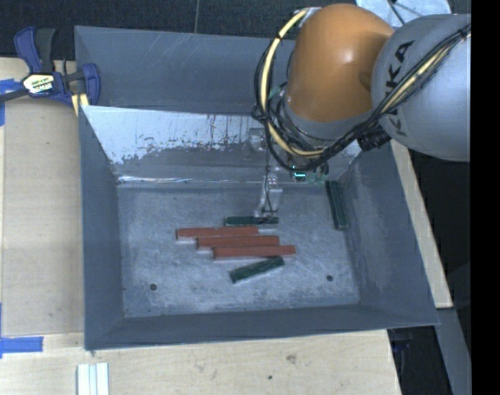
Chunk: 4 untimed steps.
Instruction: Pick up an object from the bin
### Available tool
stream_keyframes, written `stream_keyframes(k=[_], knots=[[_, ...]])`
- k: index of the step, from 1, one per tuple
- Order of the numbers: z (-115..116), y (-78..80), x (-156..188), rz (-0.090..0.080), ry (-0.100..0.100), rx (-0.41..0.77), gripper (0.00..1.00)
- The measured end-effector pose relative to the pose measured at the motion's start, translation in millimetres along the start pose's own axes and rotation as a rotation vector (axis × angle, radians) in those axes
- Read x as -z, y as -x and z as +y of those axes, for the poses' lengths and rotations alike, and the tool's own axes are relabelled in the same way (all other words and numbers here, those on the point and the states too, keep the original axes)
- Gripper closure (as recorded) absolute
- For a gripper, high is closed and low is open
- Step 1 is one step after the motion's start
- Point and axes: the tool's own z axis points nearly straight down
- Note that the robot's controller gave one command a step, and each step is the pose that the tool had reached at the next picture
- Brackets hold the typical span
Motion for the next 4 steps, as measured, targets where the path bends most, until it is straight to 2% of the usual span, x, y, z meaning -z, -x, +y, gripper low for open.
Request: stream_keyframes(k=[1,2,3,4], knots=[[8.4,-32.9,-146.7,0.000,0.000,0.136,0.00],[51.0,-50.7,-143.4,-0.011,-0.001,0.322,0.00],[50.6,-51.1,-141.9,-0.007,-0.001,0.319,1.00],[22.0,-15.6,19.8,-0.012,-0.001,0.311,1.00]])
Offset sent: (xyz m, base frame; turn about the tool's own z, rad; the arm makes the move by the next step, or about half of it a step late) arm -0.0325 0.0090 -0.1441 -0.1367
